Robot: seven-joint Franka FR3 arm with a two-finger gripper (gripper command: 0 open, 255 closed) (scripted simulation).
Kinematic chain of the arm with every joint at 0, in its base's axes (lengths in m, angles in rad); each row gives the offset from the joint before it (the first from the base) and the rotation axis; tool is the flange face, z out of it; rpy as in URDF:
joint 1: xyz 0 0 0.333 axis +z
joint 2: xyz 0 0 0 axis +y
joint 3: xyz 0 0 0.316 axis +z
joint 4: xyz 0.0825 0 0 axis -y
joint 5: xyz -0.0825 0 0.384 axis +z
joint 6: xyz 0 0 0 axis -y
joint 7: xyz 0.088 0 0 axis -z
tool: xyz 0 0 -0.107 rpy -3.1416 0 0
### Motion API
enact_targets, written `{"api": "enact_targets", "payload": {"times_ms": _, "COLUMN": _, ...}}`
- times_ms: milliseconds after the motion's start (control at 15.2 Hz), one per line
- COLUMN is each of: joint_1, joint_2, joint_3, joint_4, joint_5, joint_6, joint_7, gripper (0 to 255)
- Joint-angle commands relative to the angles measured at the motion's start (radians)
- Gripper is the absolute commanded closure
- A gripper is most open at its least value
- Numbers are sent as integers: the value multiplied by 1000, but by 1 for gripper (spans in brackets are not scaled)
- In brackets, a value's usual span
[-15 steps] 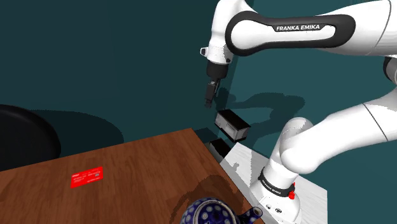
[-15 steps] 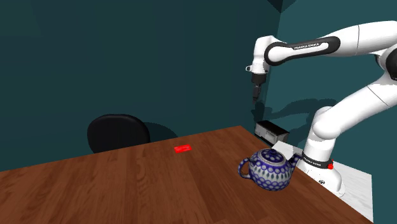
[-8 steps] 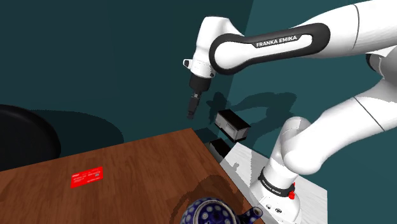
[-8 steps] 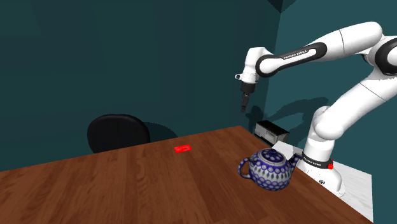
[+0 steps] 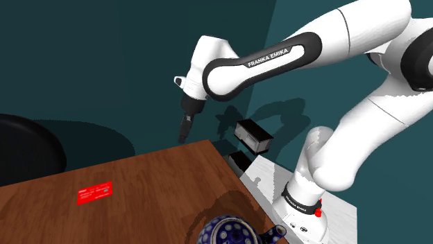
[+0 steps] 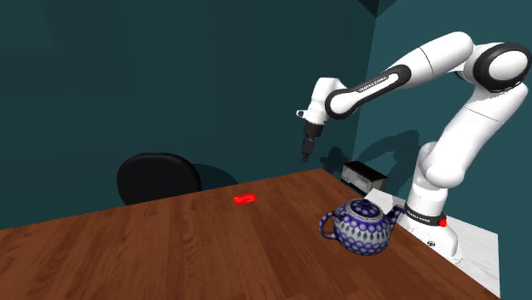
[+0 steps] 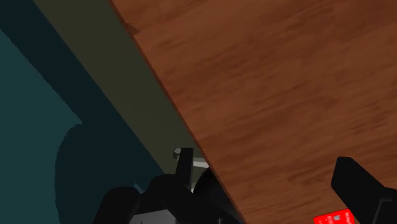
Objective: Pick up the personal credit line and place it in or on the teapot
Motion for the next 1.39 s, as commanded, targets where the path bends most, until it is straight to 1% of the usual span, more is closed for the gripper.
{"api": "enact_targets", "payload": {"times_ms": 0, "joint_1": 25, "joint_2": 64, "joint_3": 8, "joint_4": 18, "joint_5": 27, "joint_6": 74, "joint_7": -35, "gripper": 0}}
{"api": "enact_targets", "payload": {"times_ms": 264, "joint_1": 72, "joint_2": 180, "joint_3": 26, "joint_4": 69, "joint_5": 81, "joint_6": 191, "joint_7": -107, "gripper": 0}}
{"api": "enact_targets", "payload": {"times_ms": 594, "joint_1": 121, "joint_2": 323, "joint_3": 58, "joint_4": 153, "joint_5": 151, "joint_6": 313, "joint_7": -208, "gripper": 0}}
{"api": "enact_targets", "payload": {"times_ms": 990, "joint_1": 164, "joint_2": 489, "joint_3": 112, "joint_4": 280, "joint_5": 225, "joint_6": 427, "joint_7": -332, "gripper": 0}}
{"api": "enact_targets", "payload": {"times_ms": 1320, "joint_1": 188, "joint_2": 621, "joint_3": 168, "joint_4": 401, "joint_5": 257, "joint_6": 499, "joint_7": -424, "gripper": 0}}
